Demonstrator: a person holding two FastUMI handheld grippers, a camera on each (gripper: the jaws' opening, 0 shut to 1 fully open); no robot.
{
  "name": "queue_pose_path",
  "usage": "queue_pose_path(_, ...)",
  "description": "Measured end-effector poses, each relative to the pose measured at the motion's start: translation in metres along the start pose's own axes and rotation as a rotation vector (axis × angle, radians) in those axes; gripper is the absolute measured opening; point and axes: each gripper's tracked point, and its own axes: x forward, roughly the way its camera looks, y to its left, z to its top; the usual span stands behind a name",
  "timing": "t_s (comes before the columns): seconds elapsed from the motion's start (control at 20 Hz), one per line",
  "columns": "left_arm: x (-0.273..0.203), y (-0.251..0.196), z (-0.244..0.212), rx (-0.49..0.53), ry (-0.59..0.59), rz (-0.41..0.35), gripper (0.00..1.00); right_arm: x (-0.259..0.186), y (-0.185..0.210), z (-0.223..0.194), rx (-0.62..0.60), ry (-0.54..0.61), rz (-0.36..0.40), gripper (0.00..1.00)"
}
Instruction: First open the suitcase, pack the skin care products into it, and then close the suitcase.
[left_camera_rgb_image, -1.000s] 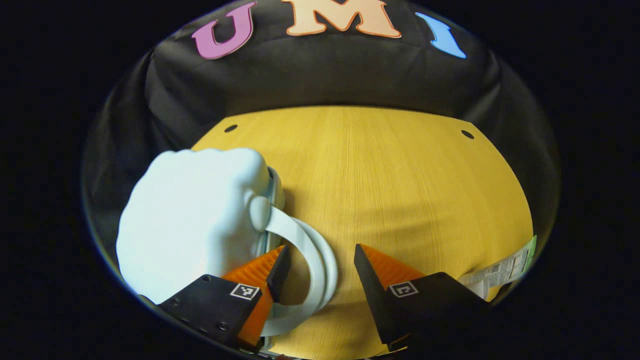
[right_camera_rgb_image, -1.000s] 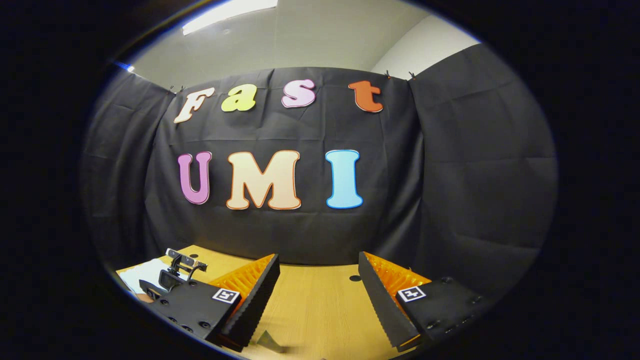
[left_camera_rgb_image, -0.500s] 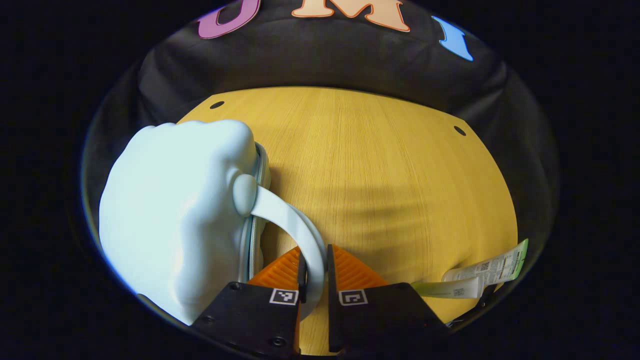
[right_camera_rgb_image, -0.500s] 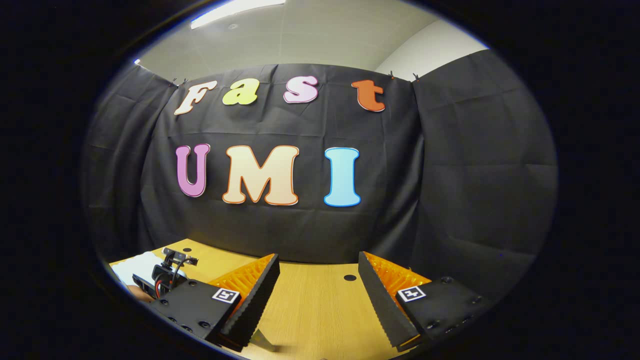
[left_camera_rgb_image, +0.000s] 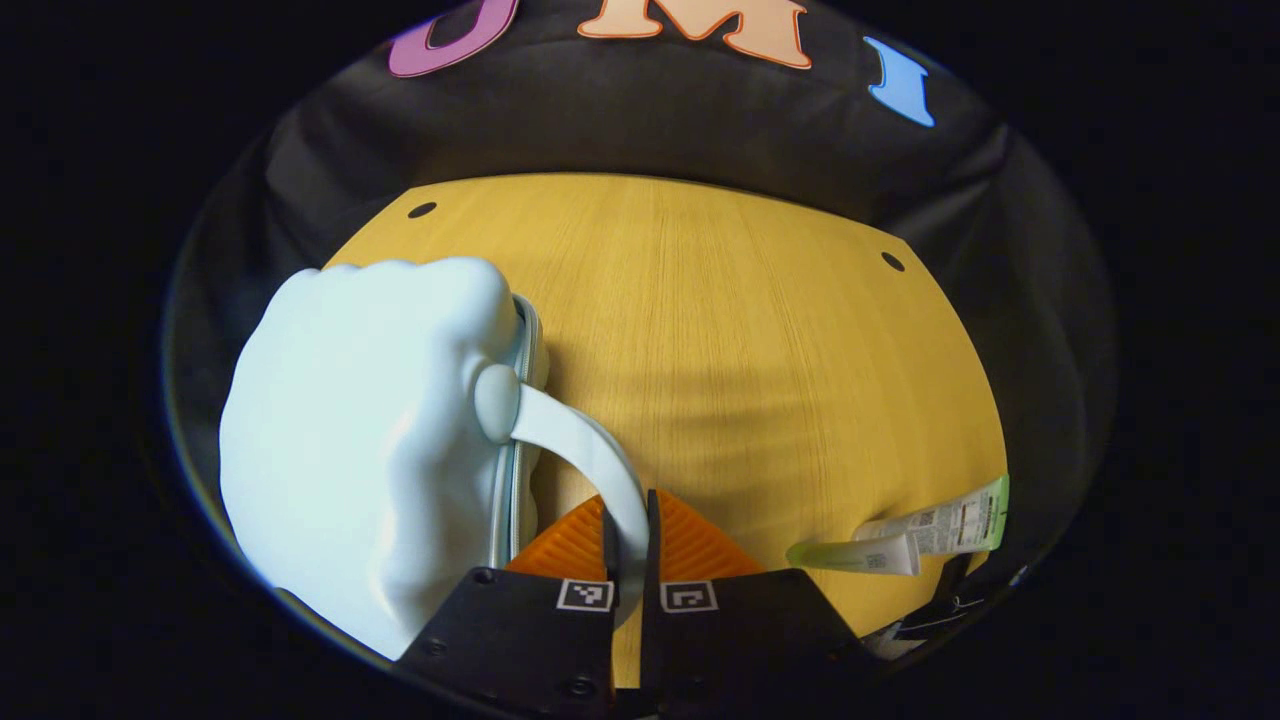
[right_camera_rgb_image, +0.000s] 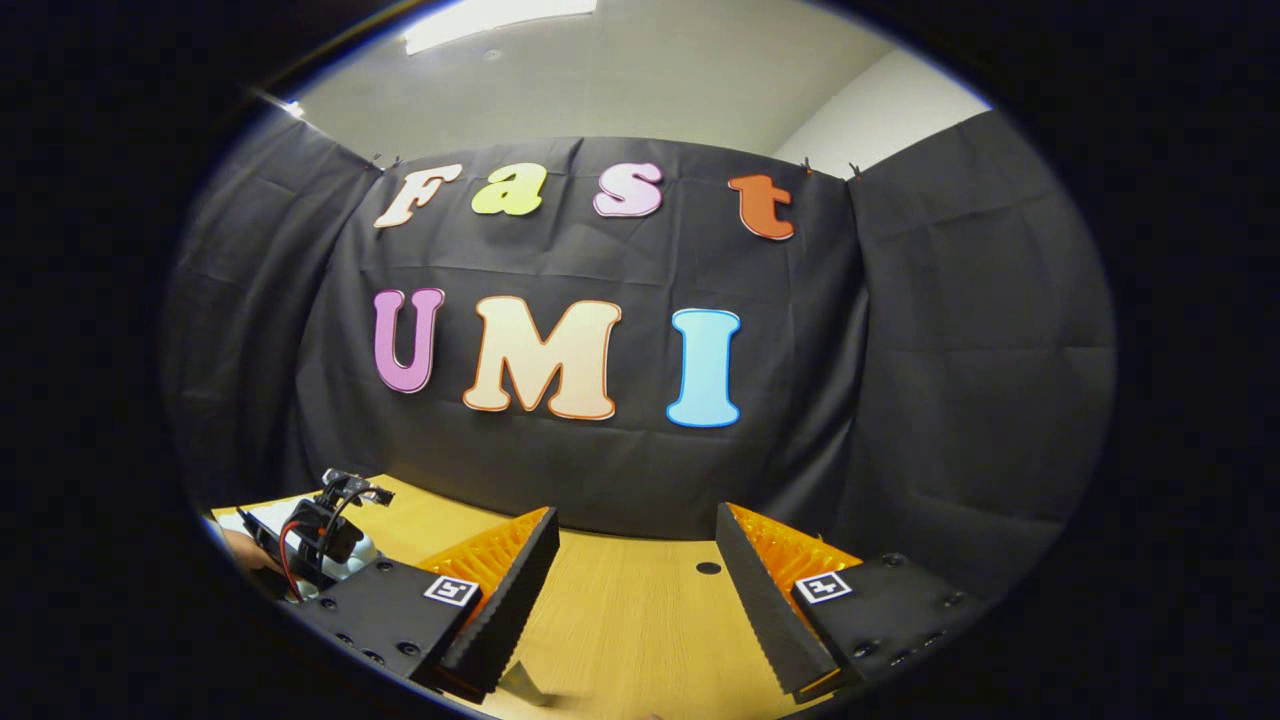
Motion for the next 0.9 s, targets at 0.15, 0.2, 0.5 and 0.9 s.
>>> queue_pose_path(0.15,-0.010,0.001,0.002,-0.036,0.002,-0.029,0.02,0.001,0.006,-0.001,-0.006,-0.018,0.047,0.99)
queue_pose_path(0.2,-0.005,-0.002,0.000,-0.025,0.003,-0.028,0.02,0.001,0.006,-0.003,-0.001,-0.018,0.059,0.99)
queue_pose_path(0.5,-0.028,-0.006,0.016,-0.016,-0.047,-0.035,0.00,0.000,-0.007,-0.001,0.039,-0.042,0.072,0.99)
queue_pose_path(0.9,-0.113,0.039,0.080,0.090,-0.199,-0.010,0.00,0.001,0.025,-0.001,0.098,-0.039,0.082,0.98)
